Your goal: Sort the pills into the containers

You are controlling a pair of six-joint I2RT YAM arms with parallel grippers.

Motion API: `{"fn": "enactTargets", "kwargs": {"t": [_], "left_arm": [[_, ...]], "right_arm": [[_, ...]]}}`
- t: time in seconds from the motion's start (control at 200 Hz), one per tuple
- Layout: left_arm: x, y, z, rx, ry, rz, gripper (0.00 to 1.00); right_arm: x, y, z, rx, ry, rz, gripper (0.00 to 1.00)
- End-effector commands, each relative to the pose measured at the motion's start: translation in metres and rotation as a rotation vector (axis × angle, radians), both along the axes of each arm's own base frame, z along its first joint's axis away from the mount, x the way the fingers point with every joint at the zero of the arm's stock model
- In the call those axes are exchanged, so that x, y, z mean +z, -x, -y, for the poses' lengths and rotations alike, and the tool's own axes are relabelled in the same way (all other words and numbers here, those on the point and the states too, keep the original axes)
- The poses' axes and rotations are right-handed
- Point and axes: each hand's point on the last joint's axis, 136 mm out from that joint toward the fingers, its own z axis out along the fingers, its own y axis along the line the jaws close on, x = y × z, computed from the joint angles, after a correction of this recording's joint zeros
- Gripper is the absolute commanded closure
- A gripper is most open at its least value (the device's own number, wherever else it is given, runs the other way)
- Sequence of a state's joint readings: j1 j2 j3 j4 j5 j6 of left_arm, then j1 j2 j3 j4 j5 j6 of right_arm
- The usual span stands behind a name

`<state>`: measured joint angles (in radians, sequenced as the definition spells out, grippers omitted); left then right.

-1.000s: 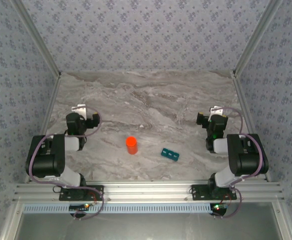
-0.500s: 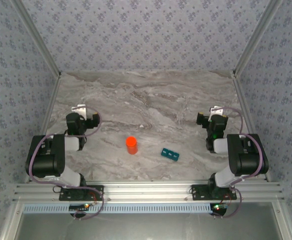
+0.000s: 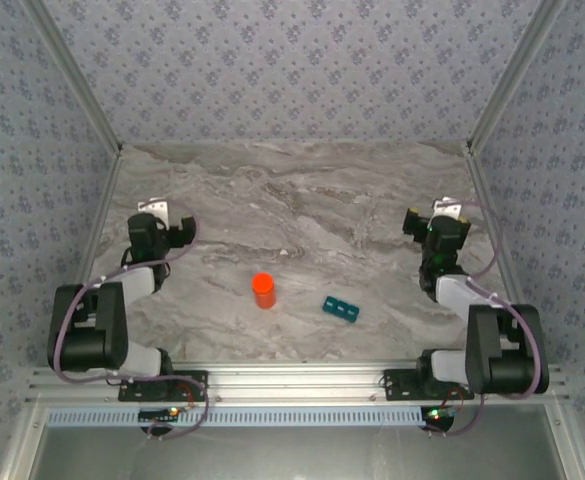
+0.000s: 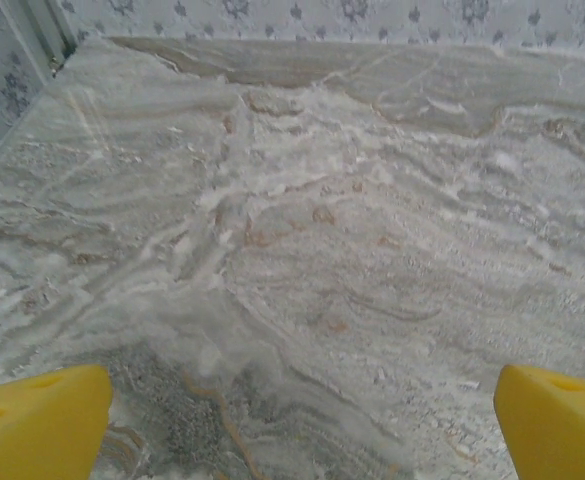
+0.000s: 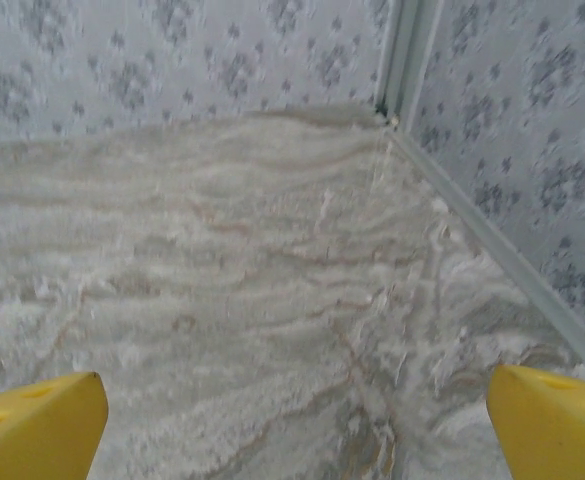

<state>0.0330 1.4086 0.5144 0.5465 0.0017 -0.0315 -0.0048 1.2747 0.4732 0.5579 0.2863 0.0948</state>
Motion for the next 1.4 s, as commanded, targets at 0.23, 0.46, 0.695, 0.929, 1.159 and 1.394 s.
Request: {"fn": "enactTargets", "kwargs": {"t": [0.23, 0.46, 0.695, 0.929, 1.159, 1.394], "left_arm": [[0.033, 0.019, -0.026, 0.225, 0.102, -0.069, 0.02], [0.061, 0.025, -0.02, 0.309, 0.271, -0.156, 0.02], [0.066, 0.032, 0.019, 0.232, 0.379, -0.266, 0.02], [0.08, 0.043, 0.052, 0.158, 0.46, -0.295, 0.02], [0.091, 0.051, 0.073, 0.091, 0.437, -0.285, 0.02], [0.091, 0.052, 0.081, 0.064, 0.413, -0.287, 0.02]], "right_arm": [[-0.001, 0.03, 0.047, -0.324, -0.572, -0.159, 0.0], [0.012, 0.024, -0.014, -0.096, -0.551, -0.256, 0.0], [0.005, 0.039, -0.1, 0.134, -0.356, -0.441, 0.0], [-0.031, 0.089, -0.181, 0.451, -0.268, -0.644, 0.04], [-0.079, 0.142, -0.206, 0.502, -0.304, -0.793, 0.05], [-0.097, 0.181, -0.208, 0.483, -0.319, -0.857, 0.03]]}}
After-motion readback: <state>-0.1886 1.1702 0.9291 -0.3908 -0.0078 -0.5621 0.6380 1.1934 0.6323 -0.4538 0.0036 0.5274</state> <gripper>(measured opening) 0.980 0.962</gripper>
